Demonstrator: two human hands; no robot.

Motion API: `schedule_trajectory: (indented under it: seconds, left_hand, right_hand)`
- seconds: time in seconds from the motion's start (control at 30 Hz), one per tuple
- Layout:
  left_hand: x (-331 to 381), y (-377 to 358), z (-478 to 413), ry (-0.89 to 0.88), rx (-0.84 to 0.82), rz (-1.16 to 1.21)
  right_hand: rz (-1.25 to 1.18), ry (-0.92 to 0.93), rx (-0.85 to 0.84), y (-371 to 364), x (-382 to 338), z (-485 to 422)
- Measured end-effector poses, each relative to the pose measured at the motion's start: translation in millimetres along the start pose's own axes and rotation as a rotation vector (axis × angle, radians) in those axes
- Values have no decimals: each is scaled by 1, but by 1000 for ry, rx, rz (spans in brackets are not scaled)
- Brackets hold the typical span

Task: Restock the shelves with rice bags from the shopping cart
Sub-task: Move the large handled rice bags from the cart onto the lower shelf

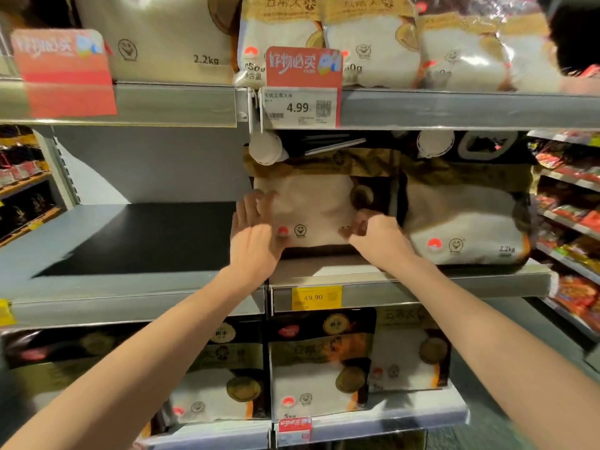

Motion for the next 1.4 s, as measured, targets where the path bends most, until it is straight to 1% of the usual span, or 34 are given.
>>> schedule_trajectory:
  seconds: [0.03,0.07,0.1,0.13,0.2,0.23,0.37,0.47,0.5,0.57,0.63,0.67,0.7,0.77,0.8,0.83,0.87,0.93,1.07,1.1,1.17,1.23,1.3,1.4]
  left_hand:
    - [5,4,-2,-111,52,-29]
    - [11,7,-4,-179,44,-37]
    - [17,9,-8,-225,-18,-34]
    - [22,9,-13,-246,-115,-38]
    - [22,3,-21,-219,-299,-54]
    - [20,-1,-25,-196,-343,-59]
    - [14,-7,-35,-125,-375,34]
    - [19,-7,-36,-105,-405,-9]
    - [20,-7,-32,-91,-422,-32]
    - [23,-7,-27,-36,-448,-79]
    - [28,-5,-18,68,-480,-65]
    - [33,-2,-13,174,-469,48]
    - [42,2,-7,311,-405,240]
    - [66,18,10,560,-205,653]
    - [81,25,21,616,-151,792]
    - [95,26,32,635,-154,903]
    - [112,26,48,644,-213,1000]
    - [136,13,81,637,-407,1072]
    - [174,-25,168,641,-793,962]
    - [176,-32,187,670,-834,941]
    - [192,-44,235,658,-950,892]
    - [213,-52,278,577,-1075,844]
    - [231,-54,316,525,-1181,824]
    - [259,-51,384,448,-1356,763]
  right_hand:
    - [21,-1,-43,1,0,2]
    - [51,-4,-87,0,0,1]
    - [97,-5,-128,-2,-1,-1]
    - [159,-6,-164,-6,-2,-6]
    - [244,-23,-224,-15,-5,-16]
    - [249,-41,-228,-21,-5,-21]
    - [207,-32,-157,-35,-5,-28]
    - [185,4,-99,-34,-5,-18]
    - [168,1,-110,-33,-5,-14]
    - [91,-17,-198,-27,-4,-4]
    - [-96,-75,-265,-18,3,6]
    - [-226,-112,-252,-9,5,13]
    - [-381,-149,-212,-1,9,19]
    - [-692,-210,-130,19,13,33]
    - [-788,-232,-108,29,18,44]
    - [-838,-252,-101,36,25,54]
    - [-859,-275,-105,43,37,70]
    - [-844,-353,-74,48,67,97]
    - [-784,-622,58,37,155,170]
    - [-779,-675,70,30,170,187]
    - [-755,-808,96,22,212,239]
    - [-795,-937,105,17,246,292]
    - [-785,-1030,97,13,270,342]
    - [-742,-1190,187,9,307,431]
Point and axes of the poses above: each hand's wrist, its own z-axis away from the middle knuckle, its own y-axis out of the back of the hand, x = y × z, the point moved 2 cm from there along -z, towards the middle knuckle, and after that the axes turned 8 degrees about x, right-handed, at the moved point
